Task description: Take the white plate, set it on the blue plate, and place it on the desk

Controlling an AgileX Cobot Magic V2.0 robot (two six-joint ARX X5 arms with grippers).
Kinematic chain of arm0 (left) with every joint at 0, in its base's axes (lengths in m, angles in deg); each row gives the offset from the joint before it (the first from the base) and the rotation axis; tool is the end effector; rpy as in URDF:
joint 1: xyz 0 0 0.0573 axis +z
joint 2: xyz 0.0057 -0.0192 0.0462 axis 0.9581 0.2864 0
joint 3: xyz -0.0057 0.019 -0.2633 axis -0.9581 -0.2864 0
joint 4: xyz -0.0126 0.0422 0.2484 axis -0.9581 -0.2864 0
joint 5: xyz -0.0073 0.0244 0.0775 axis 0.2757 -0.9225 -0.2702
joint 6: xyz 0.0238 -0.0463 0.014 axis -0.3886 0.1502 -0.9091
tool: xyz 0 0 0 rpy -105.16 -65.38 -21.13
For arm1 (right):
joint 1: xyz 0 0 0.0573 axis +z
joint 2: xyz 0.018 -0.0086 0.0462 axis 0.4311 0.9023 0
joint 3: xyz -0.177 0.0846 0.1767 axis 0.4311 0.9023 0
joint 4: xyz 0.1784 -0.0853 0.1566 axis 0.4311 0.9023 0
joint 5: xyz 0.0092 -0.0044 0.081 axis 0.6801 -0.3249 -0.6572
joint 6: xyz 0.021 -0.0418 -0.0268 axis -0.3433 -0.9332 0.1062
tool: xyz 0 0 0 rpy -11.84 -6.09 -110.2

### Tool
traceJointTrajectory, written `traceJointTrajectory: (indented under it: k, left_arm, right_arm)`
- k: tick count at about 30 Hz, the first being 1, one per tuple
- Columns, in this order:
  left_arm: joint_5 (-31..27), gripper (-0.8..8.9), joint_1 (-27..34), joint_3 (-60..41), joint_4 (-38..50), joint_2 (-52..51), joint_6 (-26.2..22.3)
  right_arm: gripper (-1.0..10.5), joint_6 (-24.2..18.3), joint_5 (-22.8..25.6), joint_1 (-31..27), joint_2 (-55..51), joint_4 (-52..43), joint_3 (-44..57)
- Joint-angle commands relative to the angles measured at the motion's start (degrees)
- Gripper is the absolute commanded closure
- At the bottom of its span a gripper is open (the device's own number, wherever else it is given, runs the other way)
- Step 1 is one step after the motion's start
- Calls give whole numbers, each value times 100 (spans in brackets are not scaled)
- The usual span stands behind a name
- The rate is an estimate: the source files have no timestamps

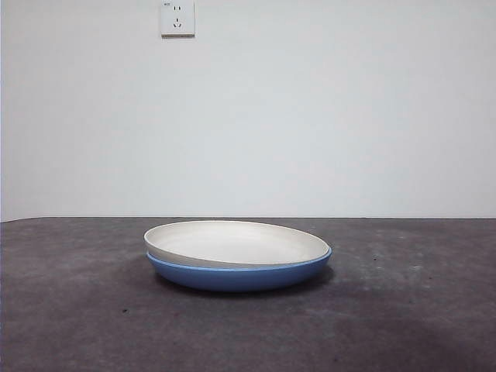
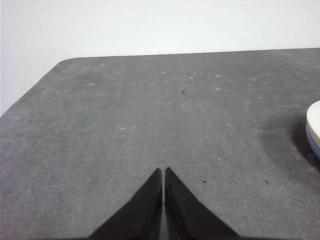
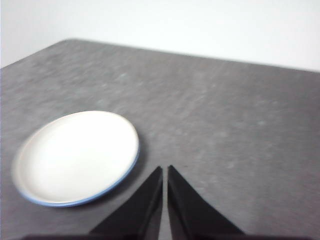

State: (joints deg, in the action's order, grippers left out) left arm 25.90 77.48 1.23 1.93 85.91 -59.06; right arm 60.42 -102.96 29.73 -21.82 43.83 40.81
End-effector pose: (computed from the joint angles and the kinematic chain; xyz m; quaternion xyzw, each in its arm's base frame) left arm 0.0947 0.0034 0.1572 0.0232 0.0725 -0.0244 0.9968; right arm 0.1011 0.0178 0.2556 0.0173 0.1197 0.2170 0.9687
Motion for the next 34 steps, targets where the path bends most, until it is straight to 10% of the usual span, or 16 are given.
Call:
traceJointTrajectory:
  k: [1,14,34]
  left_arm:
    - [-2,804,9,-118,-46,-4,50]
    - [-4,804,11,-116,-46,-4,48]
    - [-2,804,11,-116,-46,-4,48]
  right_arm:
    - [935,2,210,-129,-417,-466,614]
    - [935,538,1390,-293,-1703,-1397,2264]
    - [935,603,1512,-293,-1998,-1051,2516]
